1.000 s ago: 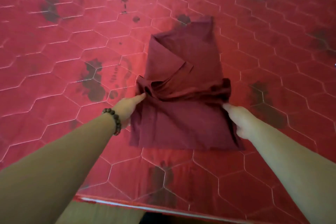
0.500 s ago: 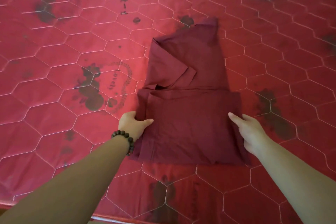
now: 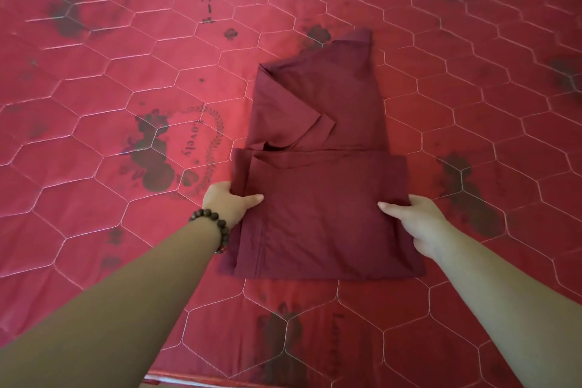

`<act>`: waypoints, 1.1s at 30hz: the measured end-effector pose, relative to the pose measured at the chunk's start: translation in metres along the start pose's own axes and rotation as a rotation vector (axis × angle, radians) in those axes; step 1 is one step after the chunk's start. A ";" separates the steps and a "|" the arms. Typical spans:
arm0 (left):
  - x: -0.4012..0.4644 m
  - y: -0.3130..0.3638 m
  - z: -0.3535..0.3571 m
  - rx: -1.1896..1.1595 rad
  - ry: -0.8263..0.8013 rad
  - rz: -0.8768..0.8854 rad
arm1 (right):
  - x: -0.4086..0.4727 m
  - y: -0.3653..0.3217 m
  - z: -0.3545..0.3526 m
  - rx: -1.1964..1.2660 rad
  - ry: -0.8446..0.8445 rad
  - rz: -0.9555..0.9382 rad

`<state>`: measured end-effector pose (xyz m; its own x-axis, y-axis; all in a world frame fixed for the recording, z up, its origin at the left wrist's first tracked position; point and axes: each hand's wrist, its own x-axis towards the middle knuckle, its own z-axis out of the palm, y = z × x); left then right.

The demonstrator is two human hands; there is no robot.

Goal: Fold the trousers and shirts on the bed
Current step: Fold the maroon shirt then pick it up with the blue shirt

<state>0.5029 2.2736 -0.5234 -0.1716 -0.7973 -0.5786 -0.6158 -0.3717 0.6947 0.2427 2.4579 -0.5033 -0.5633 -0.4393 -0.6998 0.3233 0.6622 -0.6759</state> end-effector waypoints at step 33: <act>0.021 -0.025 -0.029 1.174 -0.097 1.068 | 0.033 0.011 -0.019 -1.388 -0.012 -0.866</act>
<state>0.5371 2.2519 -0.5404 -0.9128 -0.3910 -0.1180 -0.4032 0.9088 0.1072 0.2139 2.4622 -0.5293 -0.1942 -0.9484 -0.2506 -0.9630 0.2329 -0.1355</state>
